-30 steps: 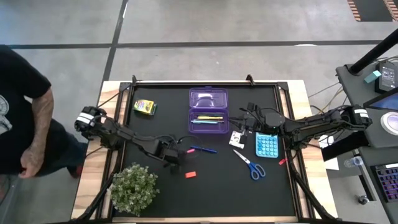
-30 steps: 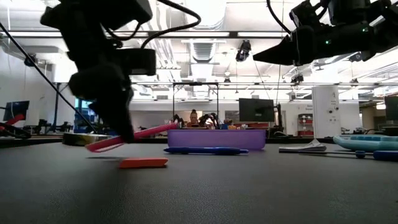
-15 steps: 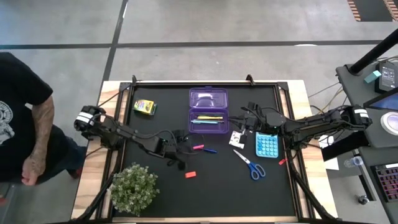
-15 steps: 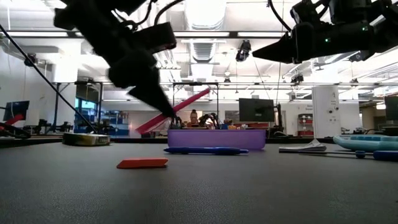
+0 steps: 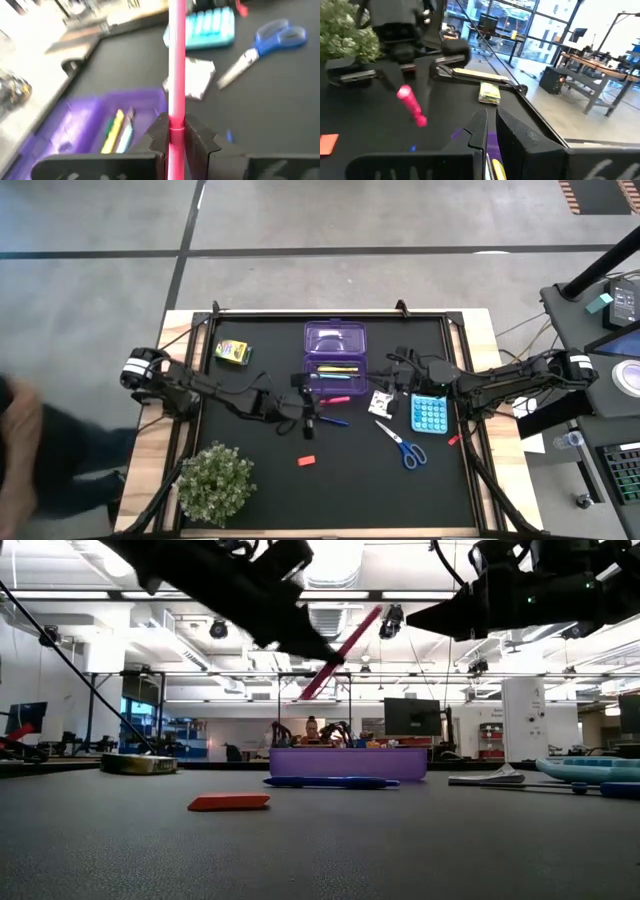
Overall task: Pack school essentials
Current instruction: Put the pink pen into the purple box, then put the blue pen into the purple box
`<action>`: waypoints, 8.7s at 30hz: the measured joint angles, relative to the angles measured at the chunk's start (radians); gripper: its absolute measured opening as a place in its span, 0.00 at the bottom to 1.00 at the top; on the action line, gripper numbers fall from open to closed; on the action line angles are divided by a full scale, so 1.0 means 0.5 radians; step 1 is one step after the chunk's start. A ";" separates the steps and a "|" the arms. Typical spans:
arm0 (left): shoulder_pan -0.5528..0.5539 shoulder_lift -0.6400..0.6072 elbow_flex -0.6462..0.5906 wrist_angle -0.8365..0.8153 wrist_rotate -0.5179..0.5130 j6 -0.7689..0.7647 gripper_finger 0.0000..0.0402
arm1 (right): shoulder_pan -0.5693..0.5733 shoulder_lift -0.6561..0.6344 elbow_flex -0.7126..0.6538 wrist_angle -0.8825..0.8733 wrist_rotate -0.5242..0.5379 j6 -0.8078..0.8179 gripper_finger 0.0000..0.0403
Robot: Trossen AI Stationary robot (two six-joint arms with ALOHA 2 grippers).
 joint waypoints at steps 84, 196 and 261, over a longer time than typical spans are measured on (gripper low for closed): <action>0.189 -0.136 -0.220 0.731 0.143 0.197 0.50 | 0.002 0.728 0.675 -0.165 -0.173 0.168 0.05; 0.085 0.260 0.029 -0.527 0.589 -0.374 0.53 | 0.300 0.082 0.117 0.141 0.070 -0.015 0.16; 0.082 -0.428 -0.153 -0.011 0.103 0.251 0.01 | 0.162 0.248 0.053 0.211 0.069 0.133 0.36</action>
